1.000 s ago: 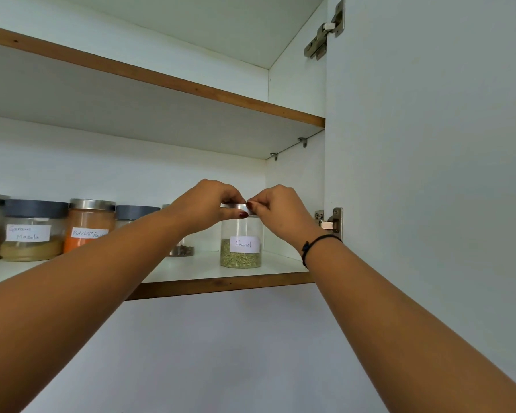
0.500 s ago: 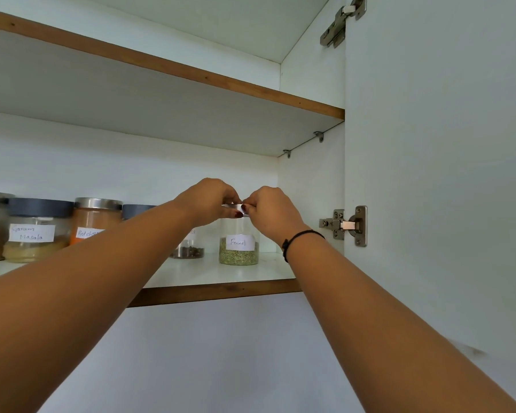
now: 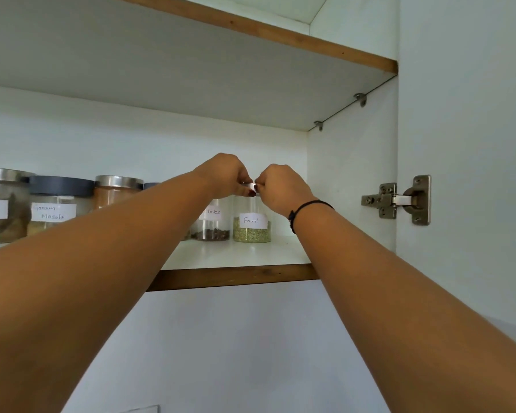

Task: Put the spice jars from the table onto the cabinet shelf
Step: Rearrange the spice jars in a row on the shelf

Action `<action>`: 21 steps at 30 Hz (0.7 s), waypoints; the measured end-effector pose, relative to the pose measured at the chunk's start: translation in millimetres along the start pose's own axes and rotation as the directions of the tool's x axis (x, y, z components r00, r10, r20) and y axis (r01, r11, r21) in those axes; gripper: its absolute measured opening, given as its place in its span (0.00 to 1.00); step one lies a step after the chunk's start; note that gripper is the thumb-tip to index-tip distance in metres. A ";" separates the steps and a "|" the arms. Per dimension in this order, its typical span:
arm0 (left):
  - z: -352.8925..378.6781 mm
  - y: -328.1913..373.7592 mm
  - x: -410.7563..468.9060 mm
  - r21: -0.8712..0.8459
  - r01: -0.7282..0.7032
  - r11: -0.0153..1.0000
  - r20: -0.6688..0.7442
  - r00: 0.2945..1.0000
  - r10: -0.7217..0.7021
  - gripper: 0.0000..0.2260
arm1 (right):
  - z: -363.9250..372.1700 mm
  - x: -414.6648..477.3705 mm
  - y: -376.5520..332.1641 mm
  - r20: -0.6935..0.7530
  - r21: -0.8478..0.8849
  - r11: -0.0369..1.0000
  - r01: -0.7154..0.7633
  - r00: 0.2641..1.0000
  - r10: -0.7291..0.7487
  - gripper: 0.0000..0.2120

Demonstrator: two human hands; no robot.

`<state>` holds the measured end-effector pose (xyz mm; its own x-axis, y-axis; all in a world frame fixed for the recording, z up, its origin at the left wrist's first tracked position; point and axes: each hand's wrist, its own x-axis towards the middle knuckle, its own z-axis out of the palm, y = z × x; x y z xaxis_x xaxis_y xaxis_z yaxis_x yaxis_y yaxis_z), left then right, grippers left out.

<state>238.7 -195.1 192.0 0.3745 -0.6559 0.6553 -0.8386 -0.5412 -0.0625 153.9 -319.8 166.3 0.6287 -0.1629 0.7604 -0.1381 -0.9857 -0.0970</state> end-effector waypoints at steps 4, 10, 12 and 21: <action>5.3 -3.4 3.9 0.035 0.004 0.999 0.003 1.000 -0.005 0.16 | 14.0 6.9 4.6 0.006 0.015 1.000 0.006 1.000 -0.006 0.13; 11.5 -1.8 1.0 0.107 0.010 0.994 -0.030 1.000 -0.007 0.17 | 20.2 6.2 8.2 0.057 -0.055 0.993 0.102 0.993 -0.099 0.10; 13.4 0.4 -0.5 0.113 0.032 0.993 -0.053 0.998 -0.026 0.17 | 22.2 0.7 10.2 0.057 -0.082 0.986 0.146 0.988 -0.142 0.12; 15.8 5.1 -4.0 0.125 0.090 0.988 -0.132 0.989 -0.074 0.15 | 13.3 -9.7 11.1 -0.041 -0.053 0.986 0.157 0.986 -0.159 0.10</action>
<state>239.2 -203.5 177.1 0.3799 -0.5391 0.7517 -0.7452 -0.6598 -0.0966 156.4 -329.8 149.2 0.6104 -0.0017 0.7921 -0.0781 -0.9953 0.0580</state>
